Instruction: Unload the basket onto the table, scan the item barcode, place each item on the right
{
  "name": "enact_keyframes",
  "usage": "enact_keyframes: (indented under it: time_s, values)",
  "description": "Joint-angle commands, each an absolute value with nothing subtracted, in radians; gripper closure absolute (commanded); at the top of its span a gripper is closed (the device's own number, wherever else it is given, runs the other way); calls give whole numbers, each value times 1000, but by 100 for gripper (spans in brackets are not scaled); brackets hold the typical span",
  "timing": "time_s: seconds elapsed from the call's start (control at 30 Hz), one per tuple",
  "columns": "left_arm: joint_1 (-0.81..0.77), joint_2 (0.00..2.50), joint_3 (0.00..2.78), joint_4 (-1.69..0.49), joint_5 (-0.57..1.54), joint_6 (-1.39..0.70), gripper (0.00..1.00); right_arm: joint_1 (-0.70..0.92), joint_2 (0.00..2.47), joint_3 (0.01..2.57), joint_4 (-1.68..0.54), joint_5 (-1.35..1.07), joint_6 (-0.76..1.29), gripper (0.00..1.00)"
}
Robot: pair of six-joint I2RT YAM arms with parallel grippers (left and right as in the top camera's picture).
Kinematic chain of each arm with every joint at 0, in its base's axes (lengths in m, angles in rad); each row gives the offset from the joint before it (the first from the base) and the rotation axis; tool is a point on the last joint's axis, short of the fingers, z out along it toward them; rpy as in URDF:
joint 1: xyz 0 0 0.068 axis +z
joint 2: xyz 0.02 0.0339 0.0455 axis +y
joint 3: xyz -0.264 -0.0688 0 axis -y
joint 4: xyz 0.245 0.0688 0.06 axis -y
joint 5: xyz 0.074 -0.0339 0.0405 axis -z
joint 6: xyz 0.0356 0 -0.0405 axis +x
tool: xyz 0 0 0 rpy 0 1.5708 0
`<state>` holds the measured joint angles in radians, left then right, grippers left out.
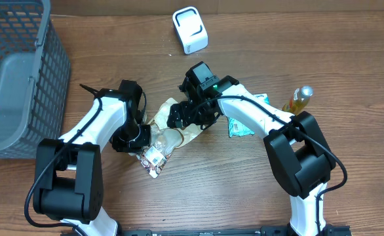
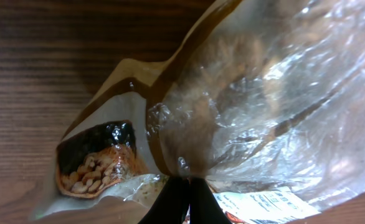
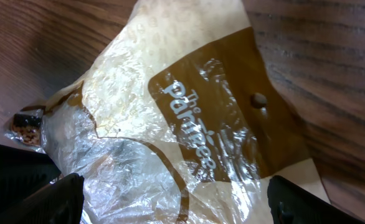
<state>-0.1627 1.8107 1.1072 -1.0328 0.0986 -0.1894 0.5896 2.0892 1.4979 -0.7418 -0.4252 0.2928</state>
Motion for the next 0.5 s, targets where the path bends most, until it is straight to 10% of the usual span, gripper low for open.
enact_keyframes:
  time_s: [0.0,0.47]
  values:
    - [-163,1824,1085,-1013,77,-210,96,588,2091,1496,-725,-406,257,9]
    - [-163,1824,1055,-952,77,-210,96,589,2091,1491,-675,-334,254,7]
